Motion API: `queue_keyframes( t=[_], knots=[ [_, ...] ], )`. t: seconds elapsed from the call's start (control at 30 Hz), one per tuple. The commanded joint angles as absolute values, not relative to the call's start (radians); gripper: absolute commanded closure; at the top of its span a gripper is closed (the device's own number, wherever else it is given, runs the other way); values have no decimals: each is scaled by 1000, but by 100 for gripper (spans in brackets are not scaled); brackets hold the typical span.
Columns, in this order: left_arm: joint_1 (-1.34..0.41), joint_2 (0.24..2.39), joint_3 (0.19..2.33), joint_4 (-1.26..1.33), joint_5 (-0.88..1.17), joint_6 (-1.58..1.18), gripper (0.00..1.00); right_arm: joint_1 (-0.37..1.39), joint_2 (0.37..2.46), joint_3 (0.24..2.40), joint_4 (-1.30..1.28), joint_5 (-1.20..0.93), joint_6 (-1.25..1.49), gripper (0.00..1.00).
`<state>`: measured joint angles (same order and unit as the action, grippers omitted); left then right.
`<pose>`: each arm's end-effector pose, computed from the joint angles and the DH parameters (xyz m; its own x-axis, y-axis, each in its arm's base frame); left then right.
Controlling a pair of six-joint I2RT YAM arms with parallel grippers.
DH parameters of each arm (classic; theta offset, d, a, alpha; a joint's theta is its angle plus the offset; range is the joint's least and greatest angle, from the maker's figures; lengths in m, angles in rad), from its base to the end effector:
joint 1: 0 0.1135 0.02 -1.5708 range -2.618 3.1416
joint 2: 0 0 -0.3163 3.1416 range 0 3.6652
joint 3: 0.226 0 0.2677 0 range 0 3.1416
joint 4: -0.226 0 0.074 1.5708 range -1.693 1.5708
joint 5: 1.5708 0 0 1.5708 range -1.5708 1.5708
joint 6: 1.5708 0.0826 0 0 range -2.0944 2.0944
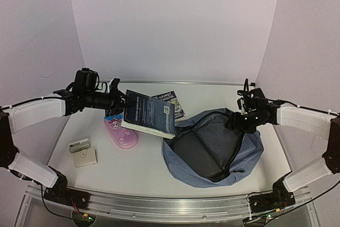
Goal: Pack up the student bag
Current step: Place the book in the student bag.
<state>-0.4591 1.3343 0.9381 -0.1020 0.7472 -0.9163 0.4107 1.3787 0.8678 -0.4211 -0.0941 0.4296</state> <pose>0.2691 -0.1957 0.3113 -0.9433 -0.1829 -0.2771 0.1838 0.4073 -0.8946 0.2808 0.1308 0.2233 -0.8561 0.0795 -0.5106 -0.1015 0.9430 0.3169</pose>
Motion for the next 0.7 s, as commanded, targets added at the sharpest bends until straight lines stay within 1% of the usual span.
queue_keyframes(
  t=[0.0,0.03,0.1,0.13,0.17,0.2,0.43,0.67],
  knots=[
    [-465,1338,943,89,754,-984,100,410,1318,847,-352,-225,388,54],
    [-471,1340,939,106,746,-996,100,410,1314,851,-353,-224,391,66],
    [-492,1345,940,125,716,-1008,100,410,1303,862,-353,-219,403,85],
    [-504,1346,943,127,694,-1009,100,410,1295,868,-354,-217,411,93],
    [-521,1347,944,131,675,-1013,100,410,1287,876,-354,-216,421,98],
    [-537,1348,943,140,653,-1022,100,410,1277,886,-354,-216,431,100],
    [-664,1373,922,280,505,-1115,100,410,1206,970,-356,-214,460,100],
    [-774,1485,917,458,430,-1205,100,410,1190,990,-363,-195,484,100]
  ],
)
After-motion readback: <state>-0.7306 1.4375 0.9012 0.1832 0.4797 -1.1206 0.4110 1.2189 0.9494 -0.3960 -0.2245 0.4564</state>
